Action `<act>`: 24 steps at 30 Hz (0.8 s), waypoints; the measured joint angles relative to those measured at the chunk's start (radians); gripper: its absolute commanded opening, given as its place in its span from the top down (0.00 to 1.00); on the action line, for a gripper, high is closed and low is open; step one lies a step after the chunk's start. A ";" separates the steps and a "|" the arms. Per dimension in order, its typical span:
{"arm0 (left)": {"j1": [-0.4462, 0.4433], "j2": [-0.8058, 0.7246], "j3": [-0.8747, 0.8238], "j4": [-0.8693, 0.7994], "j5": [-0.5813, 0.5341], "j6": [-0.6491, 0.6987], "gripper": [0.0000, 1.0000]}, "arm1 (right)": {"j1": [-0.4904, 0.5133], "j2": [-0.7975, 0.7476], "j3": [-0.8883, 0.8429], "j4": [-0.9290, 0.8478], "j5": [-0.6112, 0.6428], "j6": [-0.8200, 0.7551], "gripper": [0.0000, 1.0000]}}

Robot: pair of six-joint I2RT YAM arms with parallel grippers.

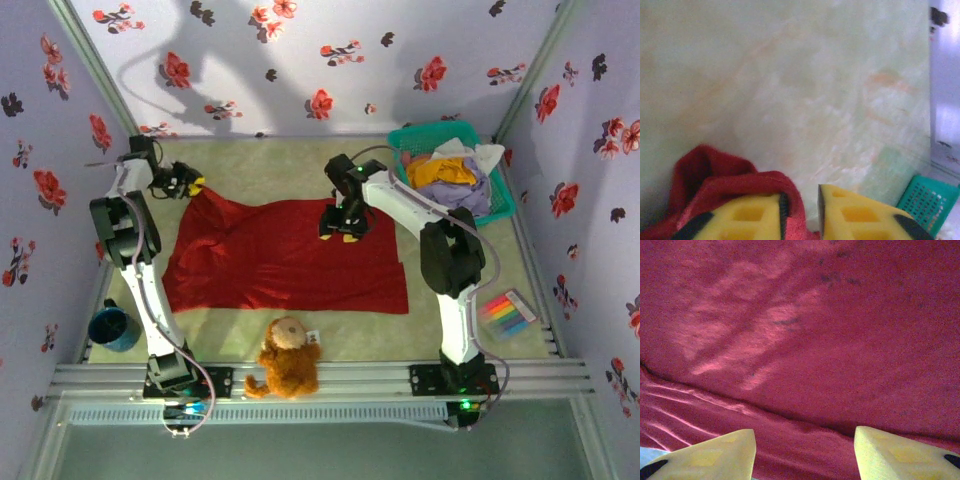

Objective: Fold and stack the t-shirts

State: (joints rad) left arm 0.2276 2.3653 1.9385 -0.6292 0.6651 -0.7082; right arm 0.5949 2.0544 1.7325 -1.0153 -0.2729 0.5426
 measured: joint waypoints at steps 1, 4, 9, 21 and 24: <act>0.000 -0.008 -0.027 0.053 0.006 -0.023 0.65 | 0.000 -0.003 -0.009 0.000 0.002 0.000 0.44; 0.008 -0.071 -0.167 0.233 0.013 -0.113 0.55 | 0.000 -0.012 -0.028 0.000 0.003 0.006 0.44; 0.037 -0.128 -0.185 0.230 0.018 -0.113 0.59 | 0.000 -0.016 -0.033 0.023 0.003 0.011 0.44; -0.053 -0.351 -0.385 -0.105 -0.077 0.339 0.61 | 0.028 0.048 0.066 0.095 -0.029 0.045 0.44; -0.058 -0.352 -0.433 -0.151 -0.134 0.404 0.62 | 0.042 0.091 0.114 0.126 -0.050 0.063 0.44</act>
State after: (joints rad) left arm 0.1692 2.0136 1.5059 -0.7803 0.5312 -0.3042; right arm 0.6369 2.1456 1.8462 -0.8894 -0.3229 0.6060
